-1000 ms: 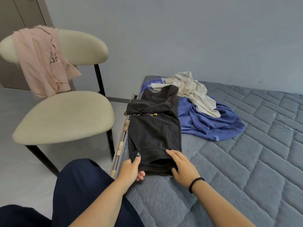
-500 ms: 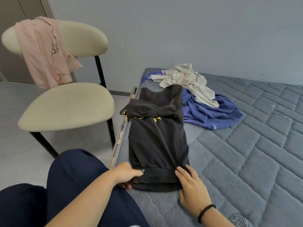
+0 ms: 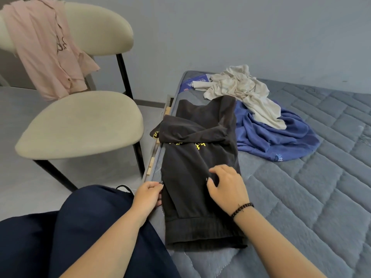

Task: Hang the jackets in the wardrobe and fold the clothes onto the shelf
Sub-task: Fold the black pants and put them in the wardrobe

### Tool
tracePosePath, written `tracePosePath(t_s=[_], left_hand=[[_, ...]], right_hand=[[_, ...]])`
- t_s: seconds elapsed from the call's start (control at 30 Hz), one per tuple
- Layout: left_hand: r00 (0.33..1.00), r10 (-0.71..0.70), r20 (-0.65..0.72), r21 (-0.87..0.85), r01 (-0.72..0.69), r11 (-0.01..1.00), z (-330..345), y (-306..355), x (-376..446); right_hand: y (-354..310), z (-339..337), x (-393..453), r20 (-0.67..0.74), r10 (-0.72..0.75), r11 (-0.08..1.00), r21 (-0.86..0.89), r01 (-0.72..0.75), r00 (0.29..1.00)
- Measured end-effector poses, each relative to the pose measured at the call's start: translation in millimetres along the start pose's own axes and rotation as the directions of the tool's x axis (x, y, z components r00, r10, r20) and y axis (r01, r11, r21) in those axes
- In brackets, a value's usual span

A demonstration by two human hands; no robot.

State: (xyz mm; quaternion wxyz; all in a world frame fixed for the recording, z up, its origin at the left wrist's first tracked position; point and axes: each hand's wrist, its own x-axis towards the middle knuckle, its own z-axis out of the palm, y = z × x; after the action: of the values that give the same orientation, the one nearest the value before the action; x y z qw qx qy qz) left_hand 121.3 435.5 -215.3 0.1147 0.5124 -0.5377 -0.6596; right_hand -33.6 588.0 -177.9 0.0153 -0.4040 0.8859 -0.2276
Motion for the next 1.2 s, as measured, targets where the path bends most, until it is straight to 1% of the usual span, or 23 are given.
tracePosePath(t_s=[0.1, 0.2, 0.23, 0.33, 0.37, 0.43, 0.47, 0.5, 0.53, 0.57, 0.6, 0.63, 0.67, 0.7, 0.8, 0.87, 0.9, 0.97, 1.07, 1.1, 1.13, 1.2], left_hand=[[1.000, 0.005, -0.020, -0.110, -0.007, 0.994, 4, 13, 30], [1.000, 0.022, -0.014, -0.160, -0.024, 0.987, 14, 29, 67], [0.999, 0.045, -0.018, -0.148, -0.047, 0.988, 19, 34, 79], [0.988, 0.131, -0.087, -0.018, -0.133, 0.991, 34, 50, 109], [0.983, 0.155, -0.100, -0.009, -0.157, 0.988, 37, 55, 119], [0.976, 0.183, -0.116, -0.027, -0.187, 0.982, 41, 64, 141], [0.975, 0.191, -0.116, -0.056, -0.199, 0.978, 41, 69, 152], [0.975, 0.195, -0.107, -0.098, -0.205, 0.974, 42, 74, 162], [0.977, 0.191, -0.090, -0.141, -0.203, 0.969, 44, 81, 171], [0.981, 0.179, -0.072, -0.181, -0.189, 0.965, 47, 89, 178], [0.984, 0.167, -0.055, -0.229, -0.176, 0.958, 51, 97, 184], [0.985, 0.169, -0.040, -0.281, -0.174, 0.944, 56, 106, 188], [0.981, 0.190, -0.035, -0.290, -0.192, 0.938, 61, 114, 193], [0.974, 0.225, -0.033, -0.251, -0.226, 0.941, 65, 120, 199], [0.944, 0.331, 0.012, -0.048, -0.330, 0.943, 72, 136, 221], [0.926, 0.376, 0.033, 0.059, -0.377, 0.924, 75, 151, 233], [0.913, 0.408, 0.022, 0.103, -0.408, 0.907, 77, 160, 239], [0.868, 0.497, -0.005, 0.143, -0.492, 0.859, 80, 179, 249], [0.827, 0.562, -0.025, 0.122, -0.556, 0.822, 89, 202, 266], [0.824, 0.566, -0.029, 0.133, -0.558, 0.819, 92, 206, 272], [0.828, 0.559, -0.034, 0.158, -0.548, 0.822, 95, 207, 279], [0.865, 0.501, -0.035, 0.253, -0.477, 0.842, 101, 204, 293]], right_hand=[[-11, 17, 49, -0.005, -0.052, 0.998, 0.036, 0.052, 0.999], [-20, 42, 97, -0.018, -0.130, 0.991, 0.032, 0.131, 0.991], [-23, 50, 111, 0.001, -0.152, 0.988, 0.016, 0.152, 0.988], [-29, 72, 149, 0.077, -0.216, 0.973, -0.069, 0.222, 0.973], [-29, 78, 160, 0.087, -0.231, 0.964, -0.111, 0.240, 0.969], [-23, 85, 179, 0.061, -0.266, 0.948, -0.166, 0.272, 0.962], [-20, 86, 187, 0.019, -0.277, 0.949, -0.152, 0.276, 0.961], [-18, 84, 194, -0.020, -0.247, 0.966, -0.083, 0.244, 0.969], [-17, 80, 202, -0.059, -0.155, 0.987, 0.043, 0.158, 0.986], [-17, 74, 212, -0.087, -0.039, 0.979, 0.194, 0.055, 0.995], [-15, 68, 224, -0.116, 0.074, 0.946, 0.322, -0.033, 0.991], [-11, 61, 237, -0.142, 0.159, 0.911, 0.402, -0.090, 0.977], [-5, 54, 250, -0.152, 0.223, 0.883, 0.450, -0.133, 0.963], [0, 47, 263, -0.150, 0.268, 0.856, 0.490, -0.164, 0.952], [19, 23, 294, -0.191, 0.330, 0.848, 0.491, -0.200, 0.925], [36, 8, 308, -0.220, 0.374, 0.849, 0.473, -0.237, 0.901], [45, 1, 313, -0.237, 0.402, 0.843, 0.472, -0.257, 0.884], [66, -12, 322, -0.299, 0.459, 0.832, 0.476, -0.286, 0.836], [95, -27, 329, -0.390, 0.537, 0.813, 0.475, -0.336, 0.748], [104, -27, 329, -0.390, 0.551, 0.810, 0.462, -0.361, 0.738], [112, -23, 329, -0.365, 0.559, 0.810, 0.433, -0.396, 0.745], [130, -9, 326, -0.249, 0.588, 0.791, 0.375, -0.483, 0.770]])
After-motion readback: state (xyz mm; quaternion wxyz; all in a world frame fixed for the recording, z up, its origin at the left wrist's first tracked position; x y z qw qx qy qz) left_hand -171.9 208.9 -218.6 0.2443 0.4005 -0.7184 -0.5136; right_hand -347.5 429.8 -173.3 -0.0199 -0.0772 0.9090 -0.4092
